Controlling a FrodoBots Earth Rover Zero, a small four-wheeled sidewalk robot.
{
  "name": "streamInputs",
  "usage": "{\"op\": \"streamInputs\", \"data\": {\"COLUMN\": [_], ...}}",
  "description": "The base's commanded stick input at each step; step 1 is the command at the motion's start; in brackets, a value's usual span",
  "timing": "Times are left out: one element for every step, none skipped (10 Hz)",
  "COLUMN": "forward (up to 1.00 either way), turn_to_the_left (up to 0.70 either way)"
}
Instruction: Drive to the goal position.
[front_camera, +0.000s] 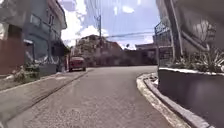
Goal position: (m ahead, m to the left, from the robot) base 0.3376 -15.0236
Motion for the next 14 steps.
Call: {"op": "streamInputs", "data": {"forward": [0.85, 0.85, 0.85, 0.85, 0.85, 0.85, 0.85, 0.85, 0.85, 0.85, 0.85, 0.85, 0.85, 0.85], "turn_to_the_left": [0.0, 0.0, 0.0, 0.0, 0.0, 0.0, 0.0, 0.0, 0.0, 0.0, 0.0, 0.0, 0.0, 0.0]}}
